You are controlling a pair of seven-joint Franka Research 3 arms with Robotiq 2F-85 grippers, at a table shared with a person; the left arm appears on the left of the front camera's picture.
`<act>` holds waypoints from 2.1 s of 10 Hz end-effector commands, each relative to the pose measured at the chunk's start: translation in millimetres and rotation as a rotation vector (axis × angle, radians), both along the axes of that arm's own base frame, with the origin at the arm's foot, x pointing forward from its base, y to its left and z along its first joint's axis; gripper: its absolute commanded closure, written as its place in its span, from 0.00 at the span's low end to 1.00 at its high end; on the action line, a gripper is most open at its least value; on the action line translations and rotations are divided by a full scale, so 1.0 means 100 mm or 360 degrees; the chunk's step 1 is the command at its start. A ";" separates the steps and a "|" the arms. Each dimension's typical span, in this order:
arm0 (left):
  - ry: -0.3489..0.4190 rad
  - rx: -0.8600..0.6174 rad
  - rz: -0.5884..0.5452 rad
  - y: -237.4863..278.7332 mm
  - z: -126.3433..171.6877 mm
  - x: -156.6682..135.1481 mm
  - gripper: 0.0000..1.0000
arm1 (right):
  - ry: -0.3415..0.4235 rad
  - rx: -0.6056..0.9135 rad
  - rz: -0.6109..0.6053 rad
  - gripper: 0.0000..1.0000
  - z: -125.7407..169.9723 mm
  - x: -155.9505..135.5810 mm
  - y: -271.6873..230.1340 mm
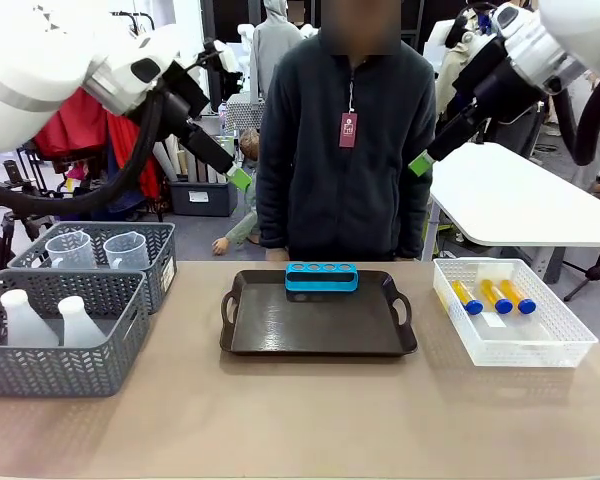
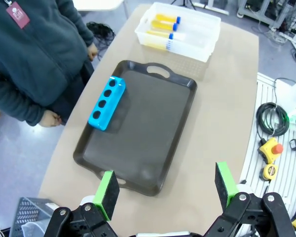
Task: Prepare the laboratory tools.
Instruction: Pick up one Small flask and place it on the Handle tray.
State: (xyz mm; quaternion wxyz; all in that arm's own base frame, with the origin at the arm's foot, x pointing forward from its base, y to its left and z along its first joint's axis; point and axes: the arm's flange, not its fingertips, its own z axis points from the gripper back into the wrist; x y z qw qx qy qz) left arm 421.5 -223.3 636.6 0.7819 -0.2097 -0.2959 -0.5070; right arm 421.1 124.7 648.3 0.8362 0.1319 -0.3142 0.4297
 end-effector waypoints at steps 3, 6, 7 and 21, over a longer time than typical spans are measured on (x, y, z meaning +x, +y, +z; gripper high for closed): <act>-0.0070 -0.0019 -0.0010 0.04 0.13 0.06 0.00 | -0.0104 0.0068 0.0029 0.00 0.14 0.11 -0.13; -0.0110 0.0001 0.0023 0.08 0.21 0.10 0.00 | -0.0146 0.0097 -0.0017 0.00 0.34 0.08 -0.24; -0.0119 0.0013 0.0036 0.10 0.22 0.11 0.00 | -0.0154 0.0096 -0.0036 0.00 0.38 0.07 -0.27; -0.0143 -0.0025 0.0096 0.17 0.30 0.11 0.00 | -0.0142 0.0056 -0.0084 0.00 0.38 0.07 -0.30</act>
